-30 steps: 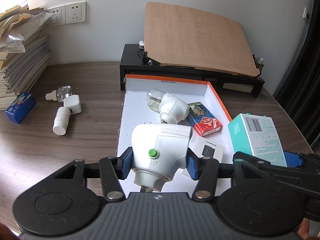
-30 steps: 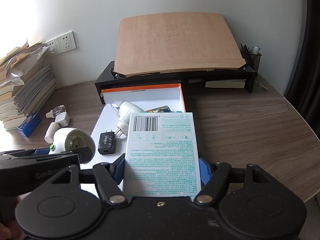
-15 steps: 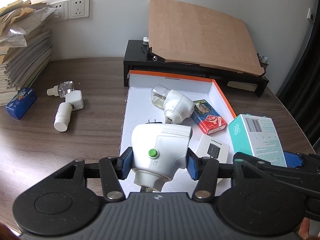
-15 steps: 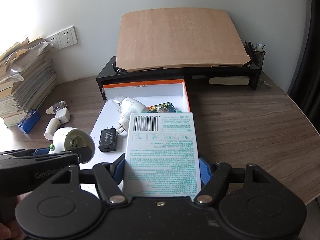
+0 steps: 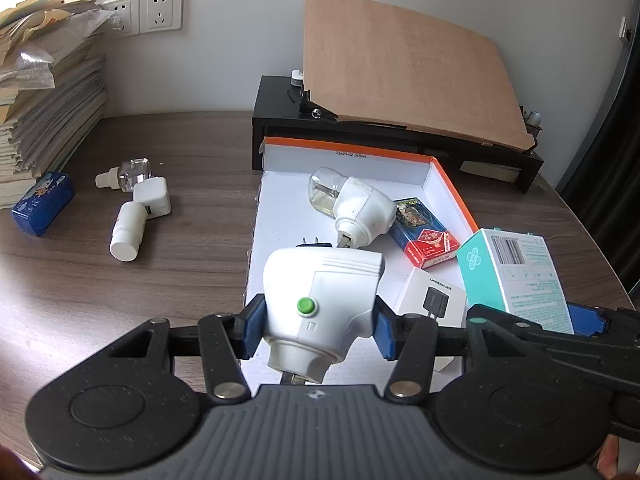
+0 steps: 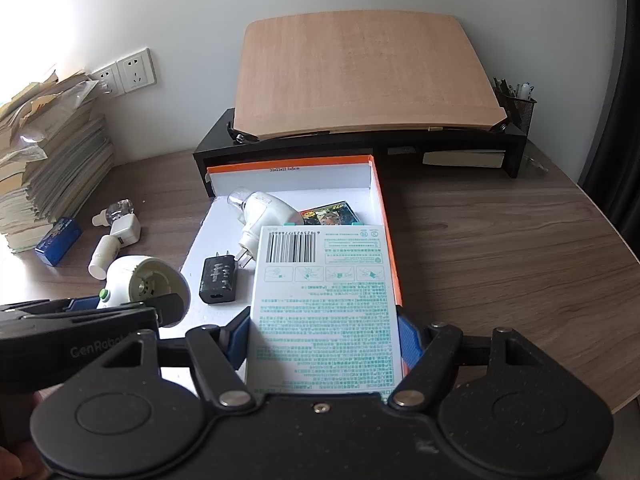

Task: Organize rigid objects
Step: 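Carry the white heater and teal box over the white tray box with both tools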

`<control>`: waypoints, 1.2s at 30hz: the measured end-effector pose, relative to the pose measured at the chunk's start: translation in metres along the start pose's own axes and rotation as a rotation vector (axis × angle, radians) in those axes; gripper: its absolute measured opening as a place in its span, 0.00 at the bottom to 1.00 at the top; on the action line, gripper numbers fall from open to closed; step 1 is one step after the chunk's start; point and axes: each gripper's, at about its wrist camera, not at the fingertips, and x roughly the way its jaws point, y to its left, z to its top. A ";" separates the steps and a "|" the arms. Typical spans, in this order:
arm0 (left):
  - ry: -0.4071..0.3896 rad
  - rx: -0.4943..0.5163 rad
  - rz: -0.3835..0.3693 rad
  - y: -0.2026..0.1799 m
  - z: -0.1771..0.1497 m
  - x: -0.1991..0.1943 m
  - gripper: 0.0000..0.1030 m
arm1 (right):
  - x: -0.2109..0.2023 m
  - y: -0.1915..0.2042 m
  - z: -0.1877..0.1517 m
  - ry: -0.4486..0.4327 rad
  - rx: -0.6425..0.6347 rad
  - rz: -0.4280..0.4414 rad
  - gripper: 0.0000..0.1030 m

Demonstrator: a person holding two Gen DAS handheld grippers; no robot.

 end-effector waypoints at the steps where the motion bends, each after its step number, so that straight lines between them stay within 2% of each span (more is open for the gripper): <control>1: 0.001 0.000 -0.001 0.000 0.000 0.000 0.53 | 0.000 0.000 0.000 0.001 0.000 -0.001 0.82; 36: 0.037 -0.008 -0.014 0.005 0.011 0.022 0.53 | 0.021 0.000 0.005 0.035 0.000 -0.011 0.82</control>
